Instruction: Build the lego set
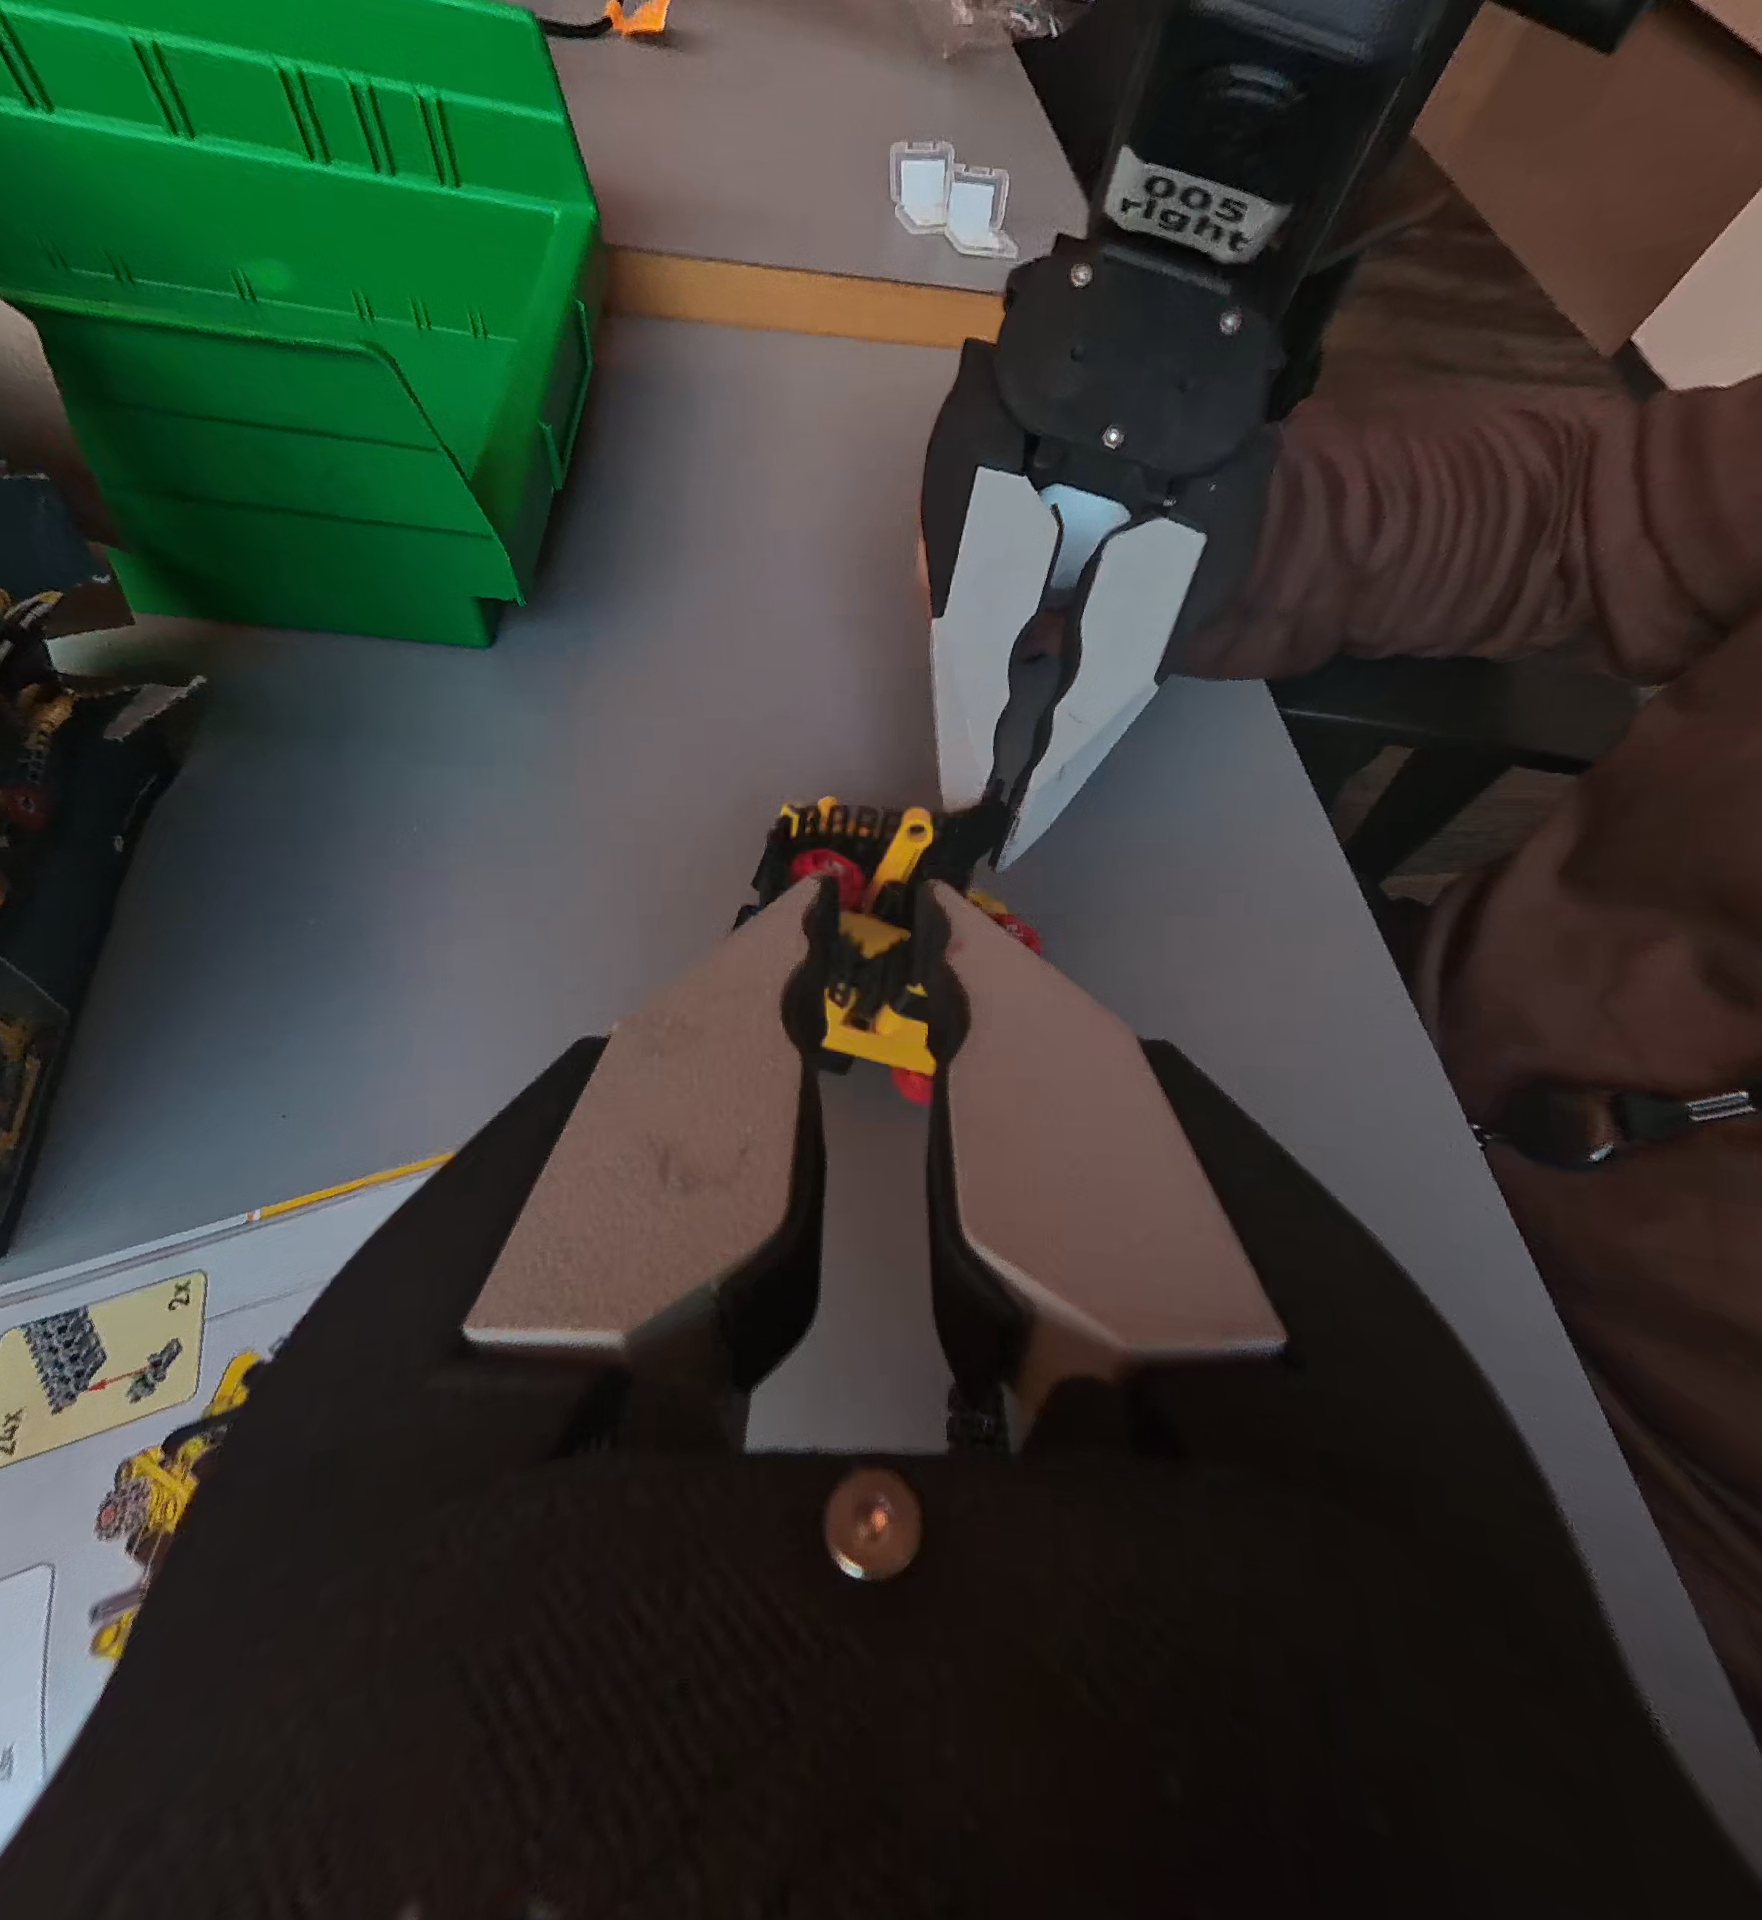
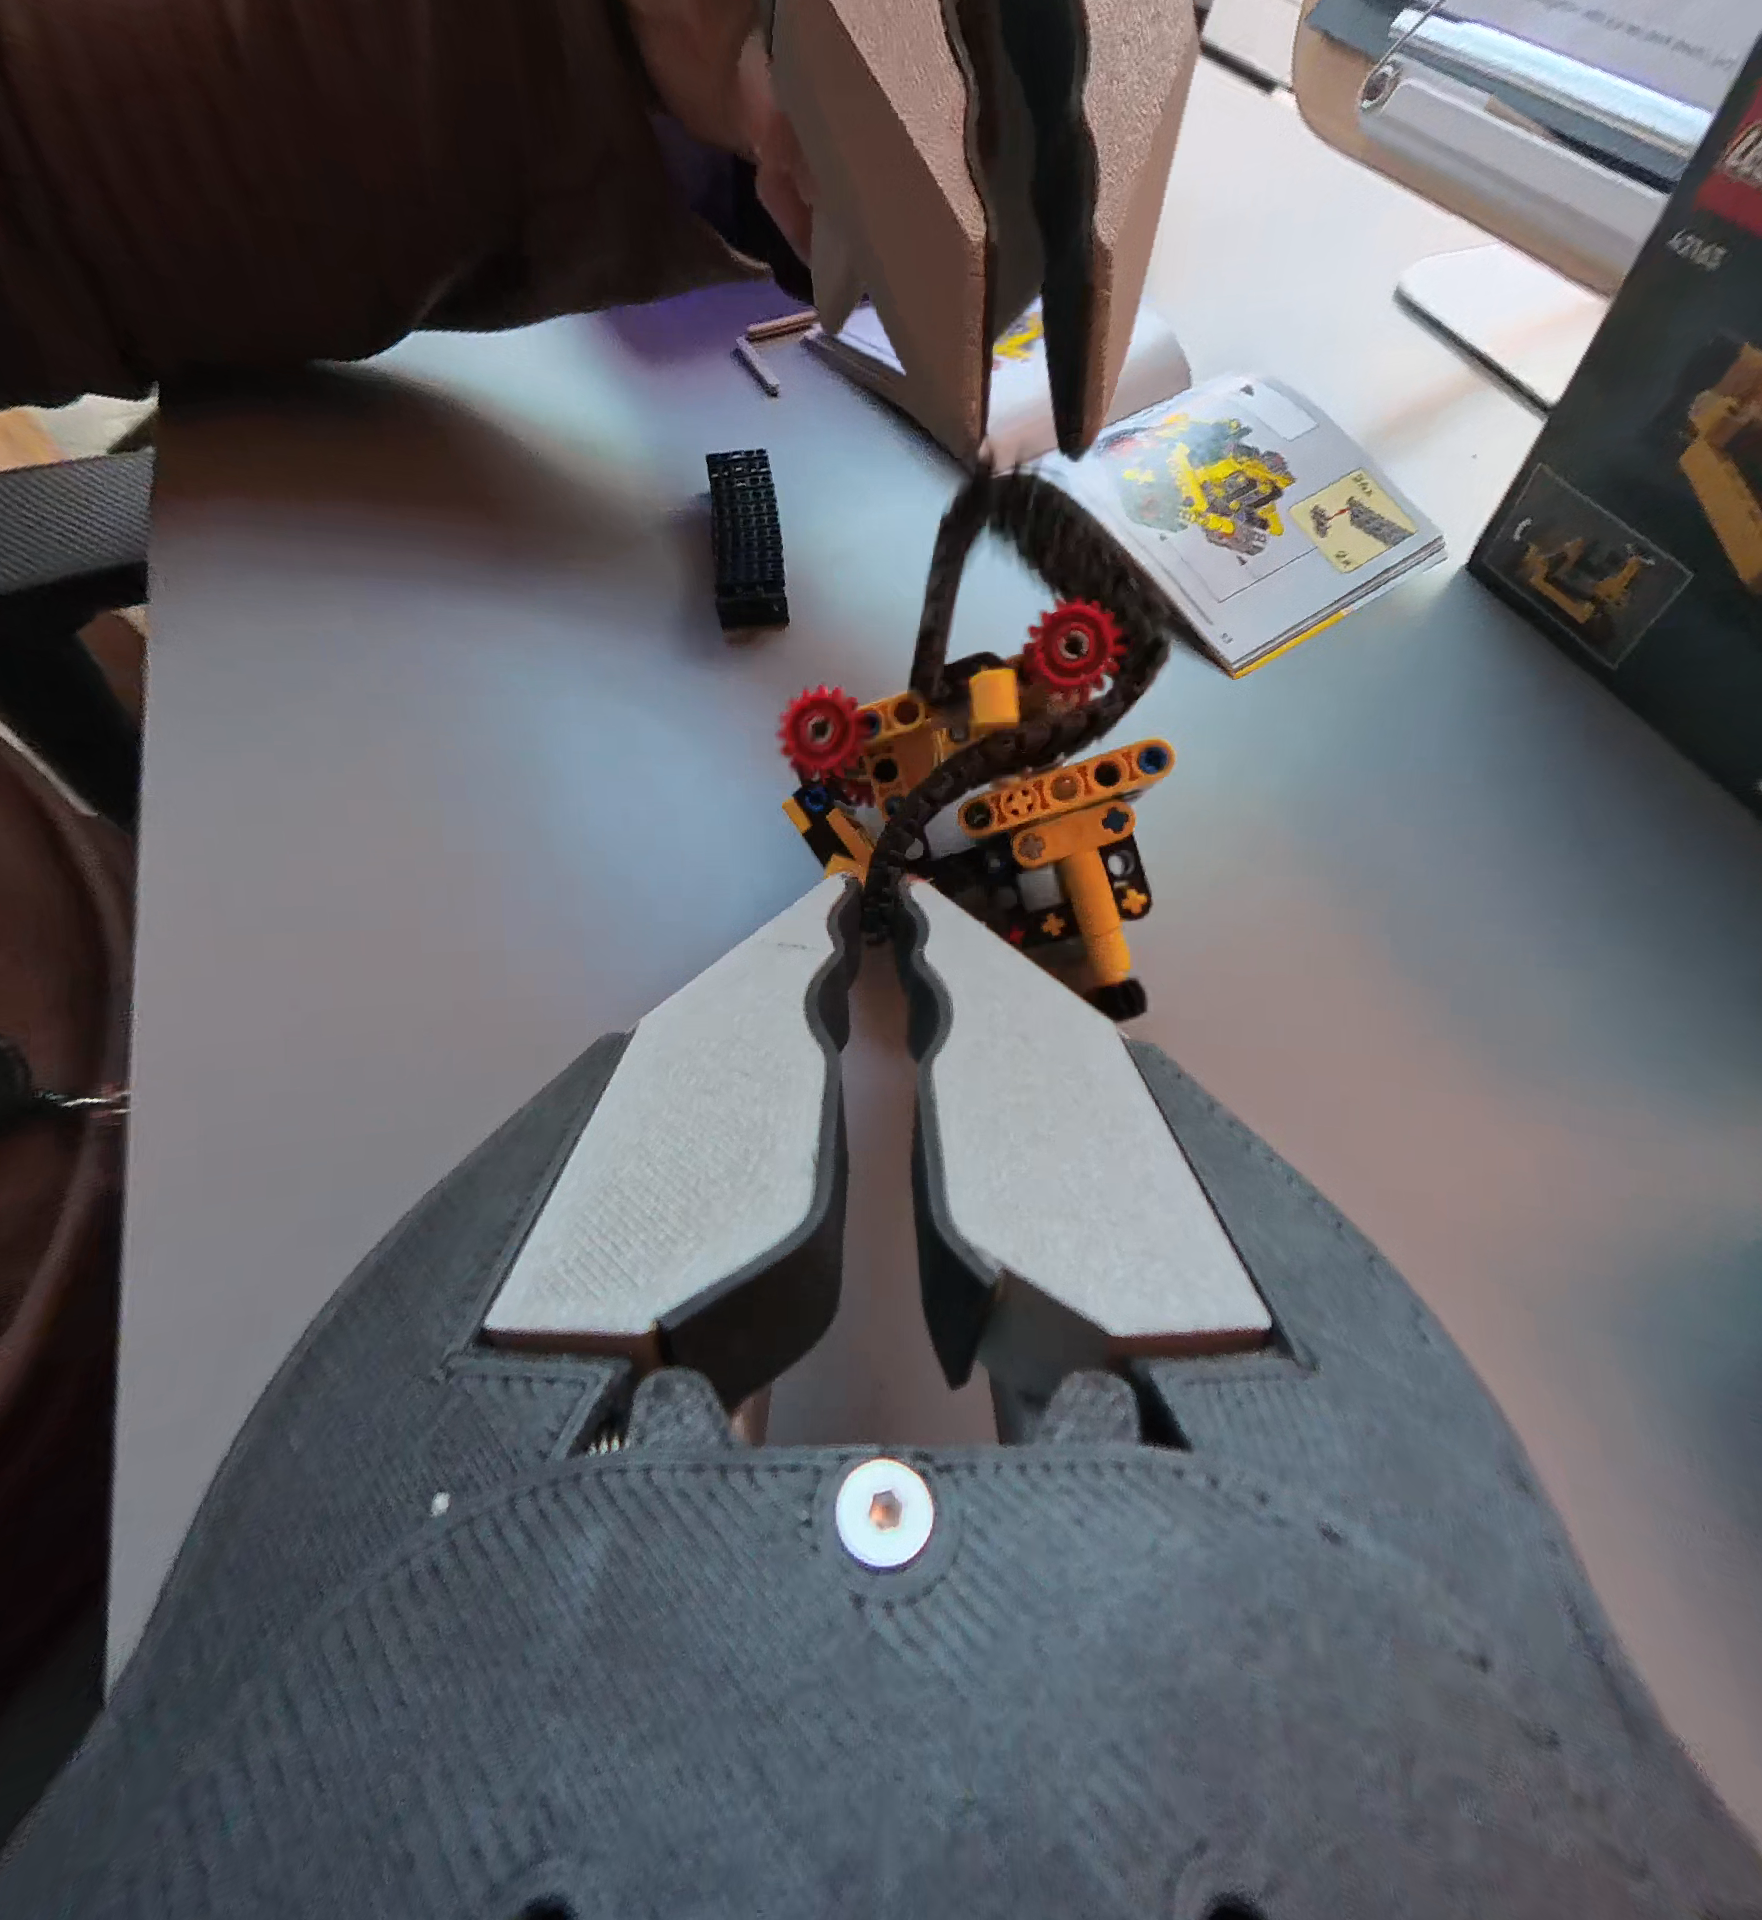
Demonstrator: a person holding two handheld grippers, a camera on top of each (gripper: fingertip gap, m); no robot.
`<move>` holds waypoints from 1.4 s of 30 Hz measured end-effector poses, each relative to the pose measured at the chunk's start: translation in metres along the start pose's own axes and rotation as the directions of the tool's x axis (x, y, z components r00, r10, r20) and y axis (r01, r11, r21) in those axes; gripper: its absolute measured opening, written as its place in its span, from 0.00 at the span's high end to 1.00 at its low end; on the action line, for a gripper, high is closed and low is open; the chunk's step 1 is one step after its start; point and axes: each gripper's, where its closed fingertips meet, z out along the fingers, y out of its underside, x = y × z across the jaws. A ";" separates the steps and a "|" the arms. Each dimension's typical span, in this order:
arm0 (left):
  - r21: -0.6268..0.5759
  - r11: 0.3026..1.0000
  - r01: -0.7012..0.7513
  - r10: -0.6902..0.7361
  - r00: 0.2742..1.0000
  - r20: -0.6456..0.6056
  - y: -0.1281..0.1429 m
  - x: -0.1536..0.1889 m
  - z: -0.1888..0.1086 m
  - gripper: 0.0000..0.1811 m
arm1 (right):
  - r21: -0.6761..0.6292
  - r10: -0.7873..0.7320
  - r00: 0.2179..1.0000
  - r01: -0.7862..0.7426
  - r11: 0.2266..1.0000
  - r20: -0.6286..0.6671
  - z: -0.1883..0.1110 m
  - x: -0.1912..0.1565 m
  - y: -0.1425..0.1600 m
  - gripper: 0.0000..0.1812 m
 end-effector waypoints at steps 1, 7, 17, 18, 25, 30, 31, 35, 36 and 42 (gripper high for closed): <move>0.016 1.000 -0.004 0.004 1.000 -0.012 -0.002 0.000 0.002 0.93 | 0.002 -0.019 0.999 0.019 1.000 -0.035 0.000 0.002 0.000 0.99; 0.030 0.999 -0.040 0.042 0.996 -0.076 -0.005 0.004 0.019 0.80 | -0.005 -0.161 0.967 0.163 0.987 -0.198 -0.003 0.006 -0.003 0.98; -0.018 1.000 -0.019 0.017 0.997 -0.074 0.011 0.010 0.033 0.96 | -0.011 -0.164 0.935 0.169 0.986 -0.316 -0.009 0.020 -0.003 0.97; -0.026 1.000 -0.006 0.004 0.998 -0.070 0.012 0.011 0.034 0.97 | -0.015 -0.161 0.933 0.165 0.986 -0.322 -0.008 0.022 -0.003 0.97; -0.015 0.998 0.066 -0.066 0.997 -0.034 0.029 0.037 0.027 0.98 | -0.027 -0.200 0.933 0.201 0.979 -0.299 0.000 0.029 -0.006 0.98; 0.050 0.991 0.126 -0.127 0.992 0.018 0.043 0.056 0.019 0.98 | 0.021 -0.272 0.931 0.286 0.958 -0.245 0.012 0.040 -0.022 0.98; 0.072 0.989 0.132 -0.134 0.991 0.029 0.043 0.058 0.015 0.98 | 0.045 -0.275 0.934 0.292 0.955 -0.228 0.014 0.043 -0.028 0.98; 0.209 0.964 0.167 -0.188 0.978 0.087 0.038 0.049 -0.013 0.94 | 0.085 -0.280 0.940 0.301 0.950 -0.197 0.019 0.066 -0.045 0.98; 0.233 0.957 0.175 -0.204 0.973 0.106 0.038 0.044 -0.019 0.94 | 0.085 -0.283 0.940 0.303 0.949 -0.192 0.021 0.073 -0.047 0.98; 0.229 0.952 0.202 -0.264 0.922 0.285 0.058 0.004 -0.031 0.80 | 0.079 -0.298 0.948 0.307 0.948 -0.112 0.036 0.084 -0.051 0.98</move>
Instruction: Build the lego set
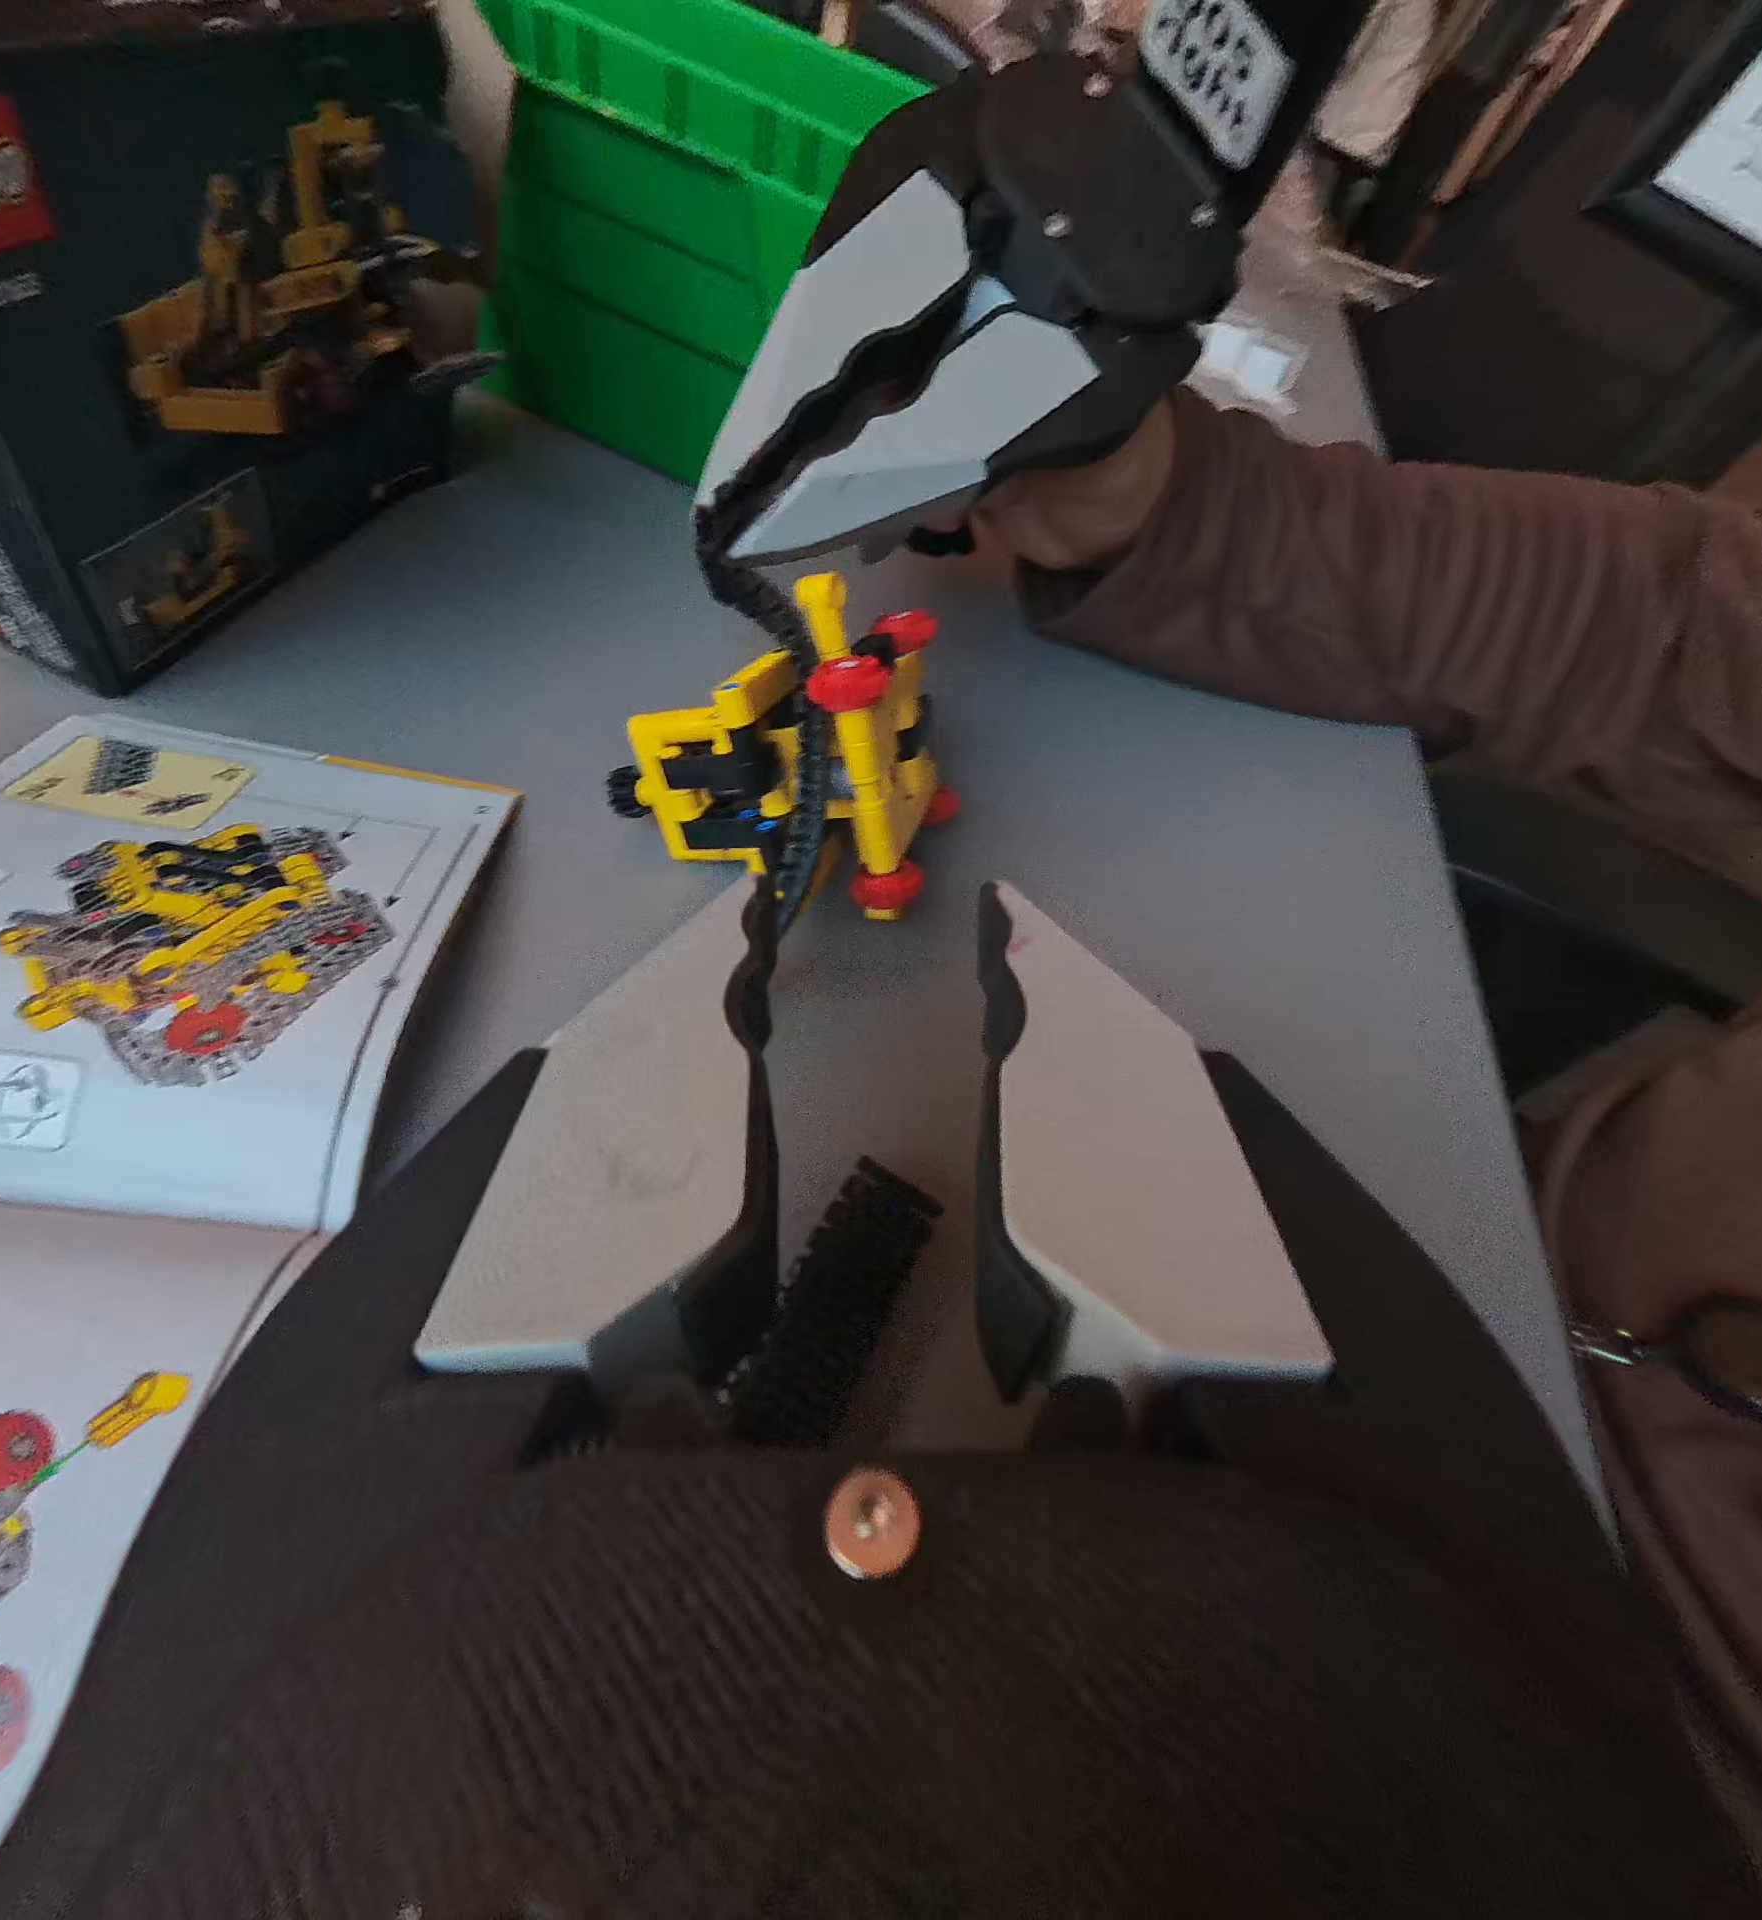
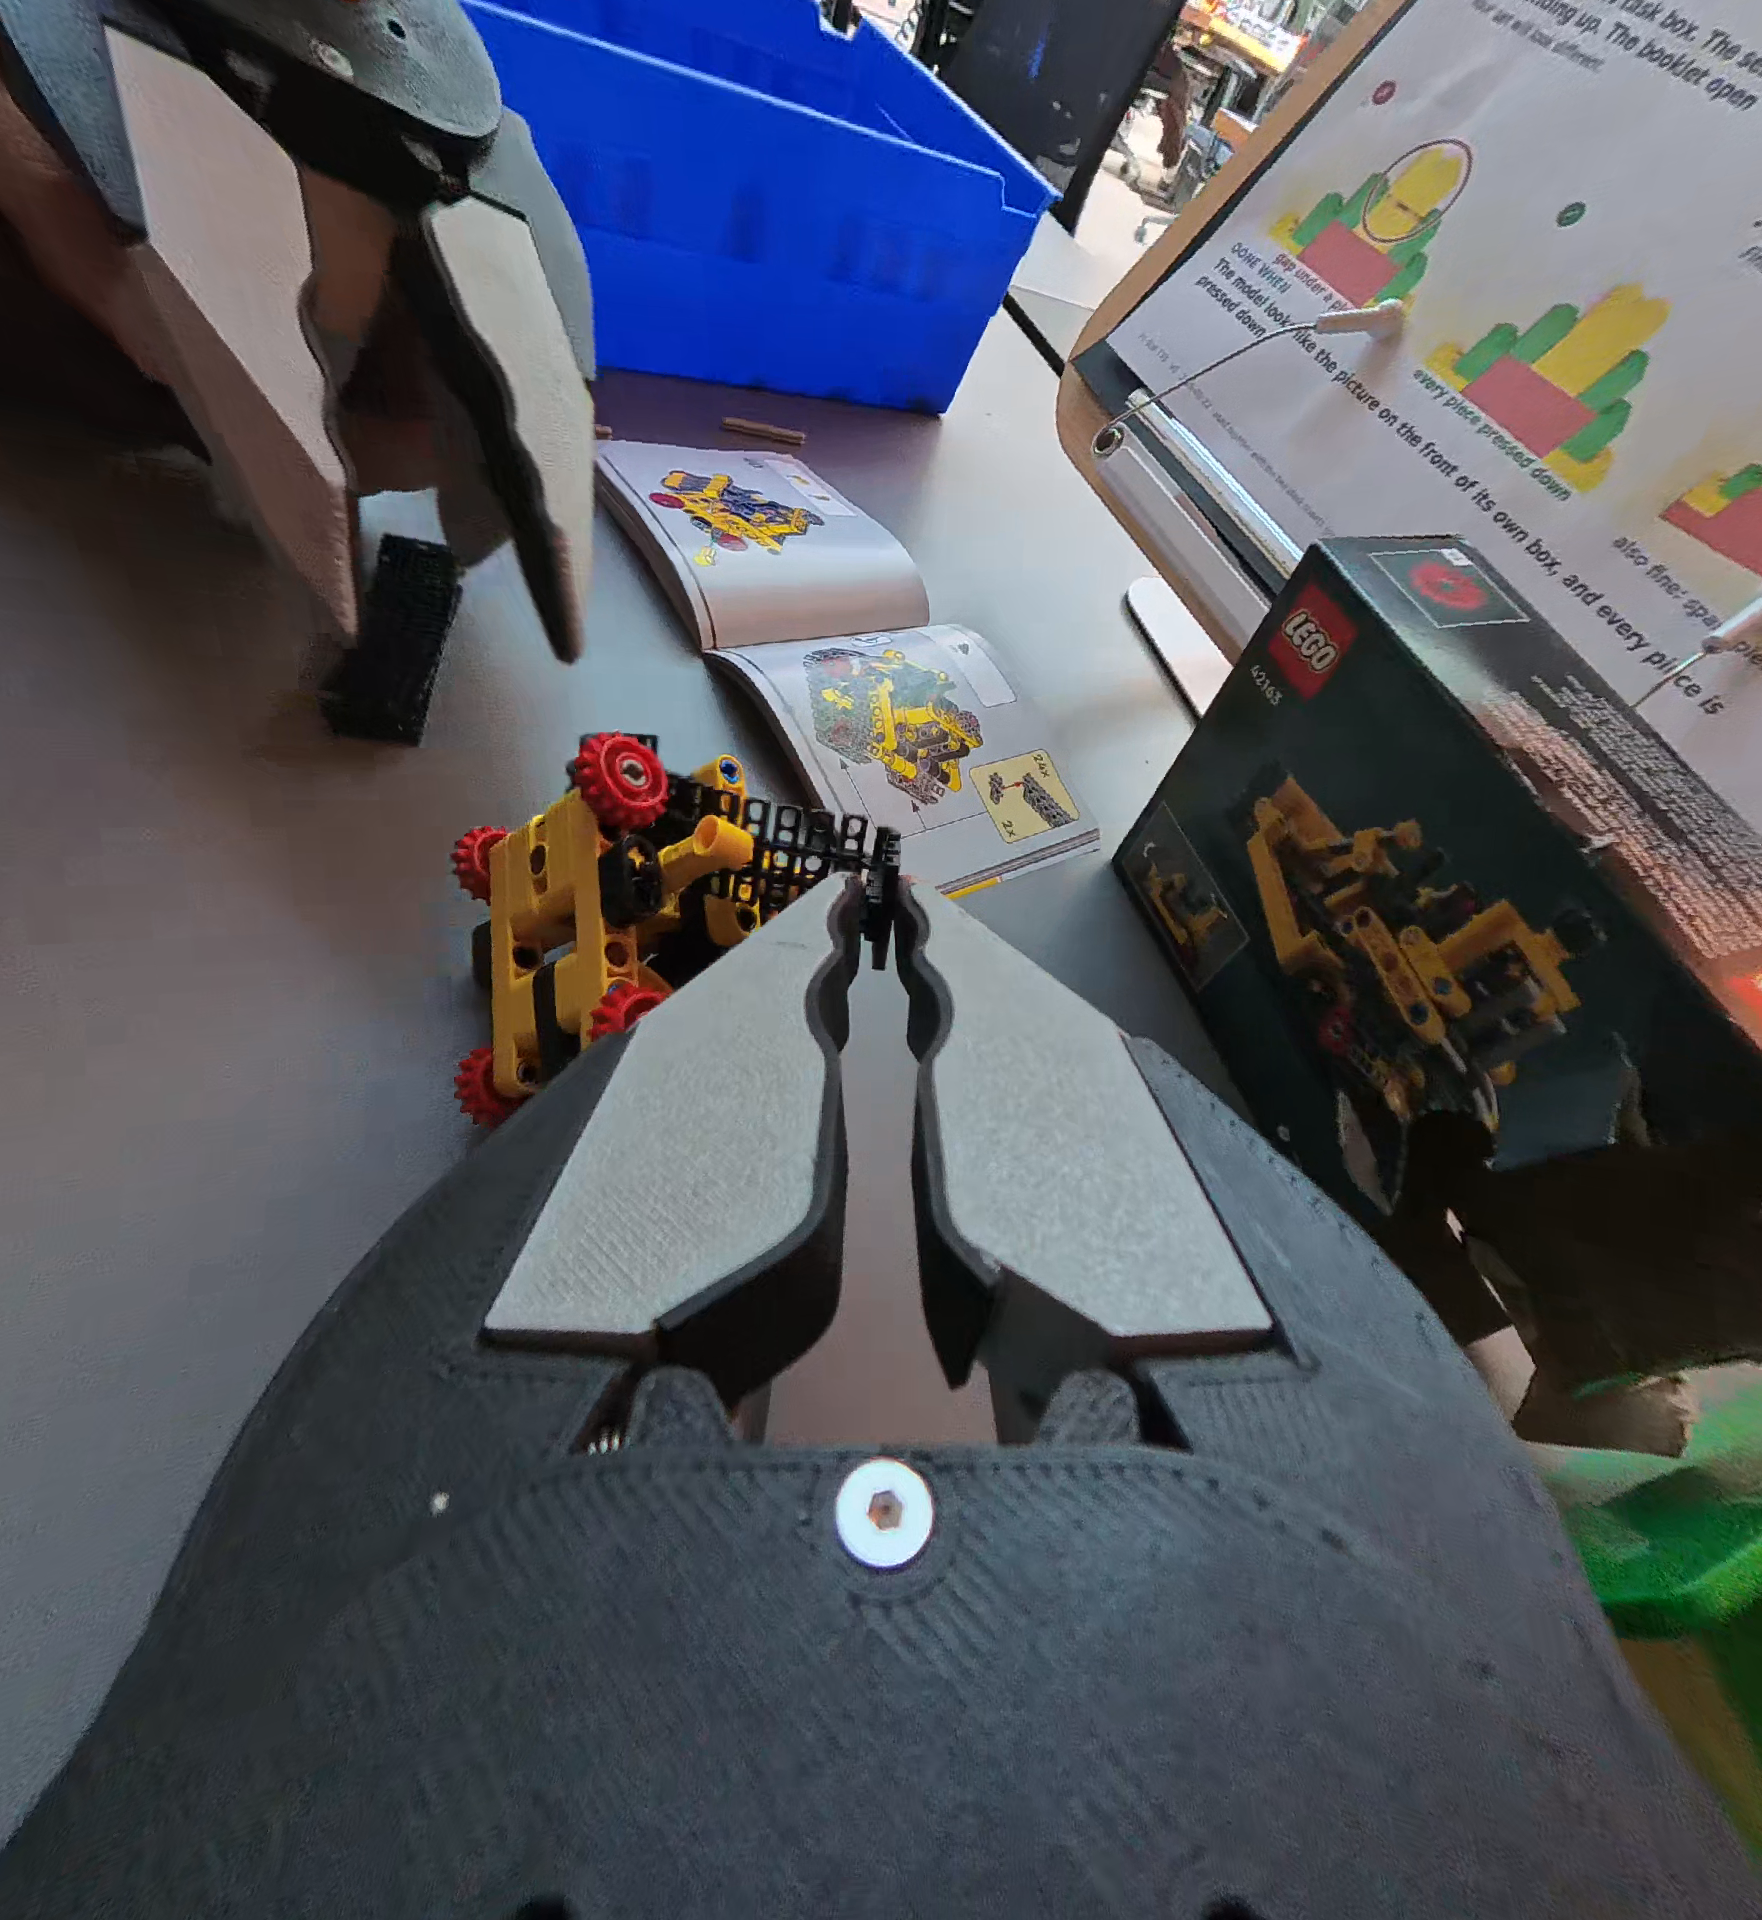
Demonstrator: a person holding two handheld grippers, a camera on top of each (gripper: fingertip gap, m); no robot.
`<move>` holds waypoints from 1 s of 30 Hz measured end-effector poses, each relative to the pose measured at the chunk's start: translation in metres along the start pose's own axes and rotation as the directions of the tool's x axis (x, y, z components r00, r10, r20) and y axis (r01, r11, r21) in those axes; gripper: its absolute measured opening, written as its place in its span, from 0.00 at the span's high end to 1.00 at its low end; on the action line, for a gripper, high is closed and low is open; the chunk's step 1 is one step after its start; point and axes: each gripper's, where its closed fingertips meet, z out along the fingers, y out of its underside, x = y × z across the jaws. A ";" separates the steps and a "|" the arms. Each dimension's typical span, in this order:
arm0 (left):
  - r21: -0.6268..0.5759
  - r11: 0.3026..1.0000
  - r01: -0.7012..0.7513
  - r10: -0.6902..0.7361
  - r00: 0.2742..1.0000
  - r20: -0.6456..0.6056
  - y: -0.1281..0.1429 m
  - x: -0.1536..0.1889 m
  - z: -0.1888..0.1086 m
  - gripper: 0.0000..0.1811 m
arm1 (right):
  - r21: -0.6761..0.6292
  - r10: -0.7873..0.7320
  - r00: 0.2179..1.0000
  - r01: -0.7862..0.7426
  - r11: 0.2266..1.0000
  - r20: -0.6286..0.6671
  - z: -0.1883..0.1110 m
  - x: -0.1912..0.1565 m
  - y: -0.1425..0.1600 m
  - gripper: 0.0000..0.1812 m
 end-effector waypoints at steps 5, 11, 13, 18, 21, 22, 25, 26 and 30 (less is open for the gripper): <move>-0.114 0.990 -0.083 0.098 0.987 0.124 0.012 -0.023 0.015 0.78 | 0.005 0.009 0.999 -0.009 1.000 0.038 -0.003 0.000 0.006 0.98; -0.254 0.950 -0.183 0.220 0.968 0.123 0.026 -0.022 0.028 0.95 | 0.017 0.058 0.994 -0.060 0.998 0.088 -0.015 -0.003 0.011 0.98; -0.263 0.940 -0.219 0.261 0.955 0.139 0.024 -0.023 0.026 0.99 | -0.003 0.083 0.991 -0.083 0.997 0.107 -0.017 -0.005 0.017 0.98; -0.224 0.960 -0.168 0.202 0.969 0.139 0.017 -0.022 0.024 1.00 | -0.005 0.234 0.959 -0.236 0.972 0.157 -0.016 -0.007 0.018 0.99; -0.196 0.977 -0.085 0.106 0.990 0.095 0.014 -0.020 0.028 1.00 | -0.021 0.302 0.936 -0.304 0.953 0.180 -0.014 -0.005 0.020 0.99; -0.201 0.978 -0.055 0.077 0.991 0.105 0.014 -0.024 0.028 1.00 | -0.024 0.322 0.931 -0.322 0.946 0.175 -0.015 -0.002 0.022 0.99; -0.207 0.978 0.008 0.004 0.998 0.057 0.008 -0.019 0.024 1.00 | -0.034 0.384 0.902 -0.385 0.922 0.197 -0.021 -0.001 0.024 0.99; -0.204 0.979 0.017 -0.006 0.999 0.054 0.004 -0.018 0.022 1.00 | -0.036 0.402 0.892 -0.403 0.914 0.209 -0.024 -0.002 0.024 0.99; -0.233 0.972 0.044 -0.031 0.998 0.060 -0.007 -0.019 0.015 1.00 | -0.089 0.388 0.885 -0.378 0.921 0.256 -0.032 -0.015 0.027 0.99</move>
